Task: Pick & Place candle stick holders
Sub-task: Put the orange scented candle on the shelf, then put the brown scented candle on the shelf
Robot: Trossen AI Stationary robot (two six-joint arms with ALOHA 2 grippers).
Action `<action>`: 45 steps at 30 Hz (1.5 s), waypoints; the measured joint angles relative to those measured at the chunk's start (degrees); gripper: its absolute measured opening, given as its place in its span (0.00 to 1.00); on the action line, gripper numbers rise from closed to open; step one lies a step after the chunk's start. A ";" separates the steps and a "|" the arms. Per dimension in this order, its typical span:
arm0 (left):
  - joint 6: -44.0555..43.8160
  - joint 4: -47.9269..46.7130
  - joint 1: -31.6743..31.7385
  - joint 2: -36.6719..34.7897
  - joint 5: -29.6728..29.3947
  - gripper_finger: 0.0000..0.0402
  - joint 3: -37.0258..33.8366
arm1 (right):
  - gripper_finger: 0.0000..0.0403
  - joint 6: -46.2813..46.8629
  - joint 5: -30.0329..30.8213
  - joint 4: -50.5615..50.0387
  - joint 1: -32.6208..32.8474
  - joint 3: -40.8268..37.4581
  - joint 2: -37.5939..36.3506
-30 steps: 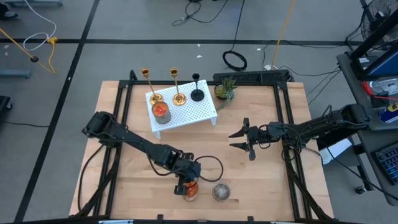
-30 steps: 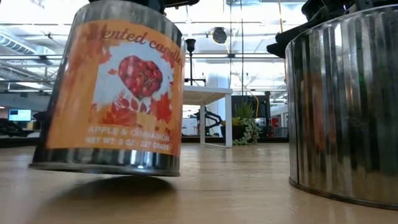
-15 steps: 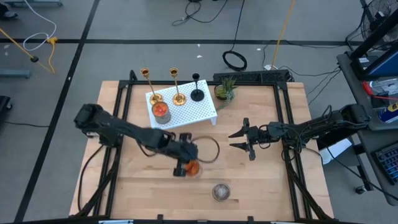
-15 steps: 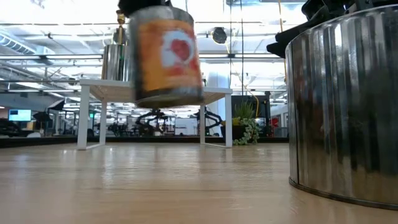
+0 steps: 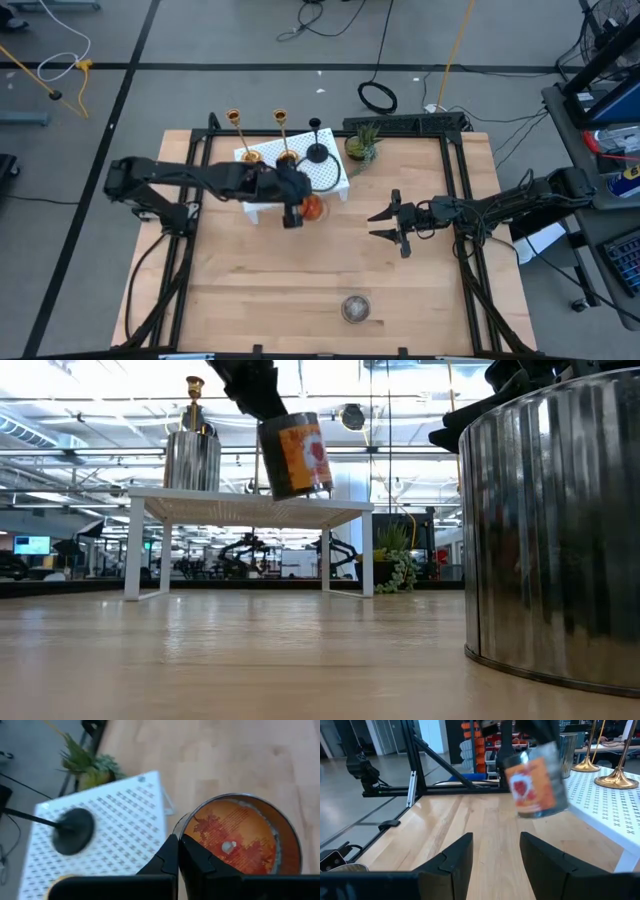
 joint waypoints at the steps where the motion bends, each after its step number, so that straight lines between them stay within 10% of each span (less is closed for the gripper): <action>1: 0.44 0.39 0.48 -0.50 -0.01 0.01 0.00 | 0.40 0.01 0.00 -0.03 0.00 0.00 0.02; 11: -0.98 -2.45 4.38 -3.51 -8.04 0.01 0.00 | 0.40 0.00 0.00 -0.17 0.01 0.00 0.02; 45: -5.41 -4.28 10.75 -3.34 -9.15 0.10 0.04 | 0.39 -0.46 4.37 2.41 0.00 0.00 0.36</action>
